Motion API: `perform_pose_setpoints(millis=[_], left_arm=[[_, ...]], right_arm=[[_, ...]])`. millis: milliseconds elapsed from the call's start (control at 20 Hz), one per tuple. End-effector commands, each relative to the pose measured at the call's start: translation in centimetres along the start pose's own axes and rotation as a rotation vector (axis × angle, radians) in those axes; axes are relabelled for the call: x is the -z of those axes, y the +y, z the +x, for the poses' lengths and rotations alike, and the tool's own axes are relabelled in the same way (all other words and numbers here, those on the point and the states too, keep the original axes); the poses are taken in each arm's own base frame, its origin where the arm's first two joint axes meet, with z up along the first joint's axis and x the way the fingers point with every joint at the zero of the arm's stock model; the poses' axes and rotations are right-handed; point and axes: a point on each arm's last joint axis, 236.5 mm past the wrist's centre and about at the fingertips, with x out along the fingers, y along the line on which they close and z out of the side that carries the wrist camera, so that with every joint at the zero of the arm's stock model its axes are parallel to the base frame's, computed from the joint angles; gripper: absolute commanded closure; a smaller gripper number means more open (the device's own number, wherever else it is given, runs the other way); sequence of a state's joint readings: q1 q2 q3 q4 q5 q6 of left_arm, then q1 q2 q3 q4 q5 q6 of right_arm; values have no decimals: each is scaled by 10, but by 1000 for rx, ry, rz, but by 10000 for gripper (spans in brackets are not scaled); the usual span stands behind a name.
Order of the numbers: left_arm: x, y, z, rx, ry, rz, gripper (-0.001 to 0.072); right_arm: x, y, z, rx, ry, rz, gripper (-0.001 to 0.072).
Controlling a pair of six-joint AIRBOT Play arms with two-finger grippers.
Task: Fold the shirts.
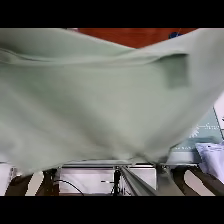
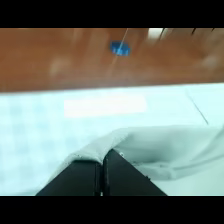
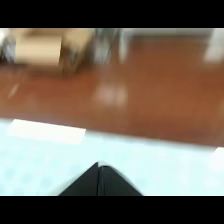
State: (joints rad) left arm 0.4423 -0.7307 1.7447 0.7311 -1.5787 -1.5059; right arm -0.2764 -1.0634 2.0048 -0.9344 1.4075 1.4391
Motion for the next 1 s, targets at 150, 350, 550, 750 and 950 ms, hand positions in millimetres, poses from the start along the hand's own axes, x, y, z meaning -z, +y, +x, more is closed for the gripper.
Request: perform_pose_setpoints(millis=[150, 350, 550, 750, 950], left_arm=[[79, 123, 108, -33, 210, -311, 682], [118, 201, 172, -79, 274, -430, 681], [165, 261, 225, -110, 376, -578, 681], [207, 296, 268, -95, 423, -743, 681], [231, 301, 301, 13, 429, -818, 676]], right_arm=[[112, -45, 175, -151, 420, 188, 687], [155, -69, 266, -92, 447, 175, 687], [184, -89, 324, -57, 424, 194, 686], [214, -109, 355, -30, 445, 228, 685], [252, -116, 365, -23, 538, 267, 681]])
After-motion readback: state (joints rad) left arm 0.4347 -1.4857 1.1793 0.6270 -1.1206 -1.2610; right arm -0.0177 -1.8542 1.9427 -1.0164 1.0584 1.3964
